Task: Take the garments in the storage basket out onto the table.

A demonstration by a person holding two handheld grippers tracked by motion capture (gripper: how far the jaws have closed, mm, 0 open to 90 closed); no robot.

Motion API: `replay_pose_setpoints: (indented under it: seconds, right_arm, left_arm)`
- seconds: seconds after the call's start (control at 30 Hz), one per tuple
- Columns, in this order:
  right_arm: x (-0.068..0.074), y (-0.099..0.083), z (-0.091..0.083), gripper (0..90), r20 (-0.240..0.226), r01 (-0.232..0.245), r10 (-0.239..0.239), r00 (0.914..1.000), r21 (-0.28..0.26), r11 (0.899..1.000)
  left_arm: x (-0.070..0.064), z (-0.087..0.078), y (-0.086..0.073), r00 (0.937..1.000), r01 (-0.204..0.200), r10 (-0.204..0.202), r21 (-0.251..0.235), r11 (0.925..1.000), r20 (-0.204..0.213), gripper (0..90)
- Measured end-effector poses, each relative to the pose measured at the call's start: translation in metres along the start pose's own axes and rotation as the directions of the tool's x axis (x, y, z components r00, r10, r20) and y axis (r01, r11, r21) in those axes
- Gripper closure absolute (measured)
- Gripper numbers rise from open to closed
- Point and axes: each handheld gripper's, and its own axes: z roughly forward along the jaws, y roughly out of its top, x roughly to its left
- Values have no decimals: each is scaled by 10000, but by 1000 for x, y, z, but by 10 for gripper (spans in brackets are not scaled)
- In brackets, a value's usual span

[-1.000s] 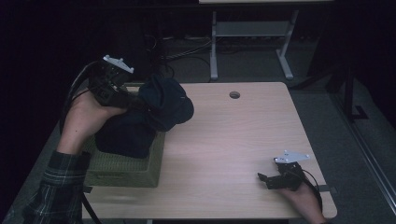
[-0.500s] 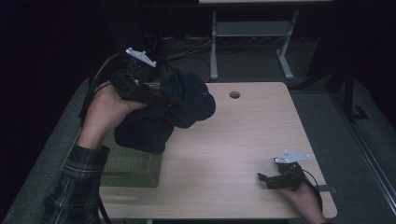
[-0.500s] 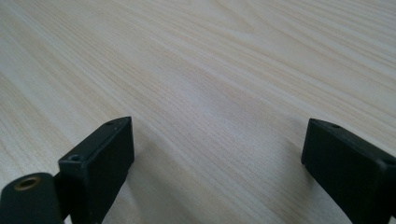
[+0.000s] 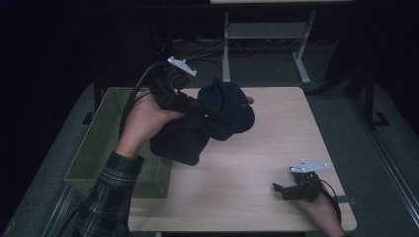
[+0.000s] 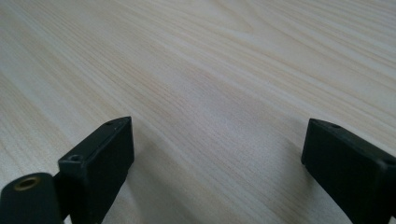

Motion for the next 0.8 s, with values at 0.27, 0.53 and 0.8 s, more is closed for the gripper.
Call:
replay_pose_setpoints:
  seconds: [0.27,0.53,0.8]
  right_arm:
    - [0,0,0,89,-7,19,-19,10000,-18,10000]
    - [0,0,0,89,-22,17,-17,10000,-21,10000]
    - [0,0,0,89,-11,51,-51,10000,-43,10000]
  left_arm:
    - [-13,37,1,9981,-266,242,413,9988,572,740]
    - [-24,72,2,9944,-282,229,503,9983,1031,741]
    - [-36,112,-1,9893,-116,30,578,9983,1457,740]
